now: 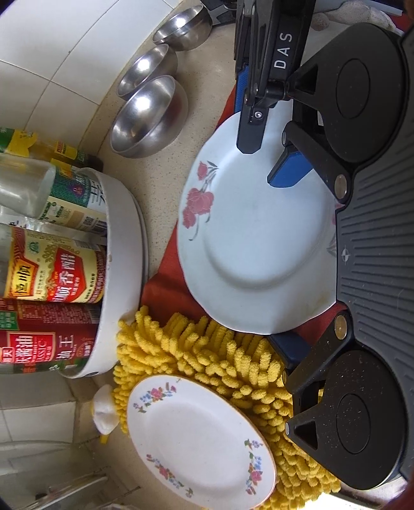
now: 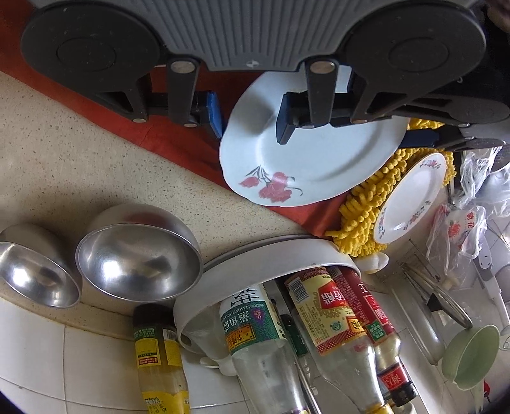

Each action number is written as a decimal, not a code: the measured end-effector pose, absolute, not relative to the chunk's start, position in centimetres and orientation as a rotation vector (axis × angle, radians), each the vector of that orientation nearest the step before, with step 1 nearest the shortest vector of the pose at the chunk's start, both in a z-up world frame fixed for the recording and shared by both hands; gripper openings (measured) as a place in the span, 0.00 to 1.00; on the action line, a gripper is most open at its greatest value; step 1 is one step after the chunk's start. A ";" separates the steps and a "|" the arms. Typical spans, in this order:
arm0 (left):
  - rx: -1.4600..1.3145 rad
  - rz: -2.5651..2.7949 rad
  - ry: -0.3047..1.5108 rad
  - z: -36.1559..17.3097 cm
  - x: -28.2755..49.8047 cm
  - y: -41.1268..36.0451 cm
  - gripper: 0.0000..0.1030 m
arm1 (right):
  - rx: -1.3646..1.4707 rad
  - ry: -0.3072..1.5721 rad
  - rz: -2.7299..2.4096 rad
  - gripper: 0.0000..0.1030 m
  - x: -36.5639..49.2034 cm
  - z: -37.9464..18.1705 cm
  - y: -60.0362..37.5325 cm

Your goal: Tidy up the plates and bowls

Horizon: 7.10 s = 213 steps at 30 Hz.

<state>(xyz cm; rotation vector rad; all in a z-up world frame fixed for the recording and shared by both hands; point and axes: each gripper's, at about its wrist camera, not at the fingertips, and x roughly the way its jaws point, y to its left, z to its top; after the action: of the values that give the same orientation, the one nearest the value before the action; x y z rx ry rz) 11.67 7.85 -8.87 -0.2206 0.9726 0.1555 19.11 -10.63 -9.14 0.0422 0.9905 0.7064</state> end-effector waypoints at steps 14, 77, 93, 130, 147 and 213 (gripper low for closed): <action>-0.237 0.110 1.002 -10.3 11.3 8.3 0.96 | 0.089 1.058 0.723 0.36 20.0 -10.6 -10.8; 0.121 -0.232 0.922 -7.8 9.5 -8.5 0.96 | 0.246 0.938 0.388 0.36 12.5 -8.2 -29.0; 0.036 -0.006 0.913 -6.5 8.5 -2.0 1.00 | 0.158 0.904 0.559 0.40 14.0 -6.5 -22.1; -0.132 0.411 0.900 -6.4 4.9 23.4 1.00 | -0.098 0.916 0.887 0.42 17.1 -5.7 7.4; -0.210 0.361 0.939 -8.5 7.5 28.0 1.00 | -0.055 1.038 0.848 0.42 19.6 -8.1 11.2; -0.276 0.090 0.990 -10.4 9.3 28.2 0.97 | 0.080 1.187 0.860 0.42 18.7 -9.2 7.4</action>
<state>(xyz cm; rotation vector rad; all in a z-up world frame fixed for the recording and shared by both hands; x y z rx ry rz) 9.34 28.21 -10.40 -0.2755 0.9900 0.0904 18.69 7.40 -9.15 0.0799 1.1871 0.8599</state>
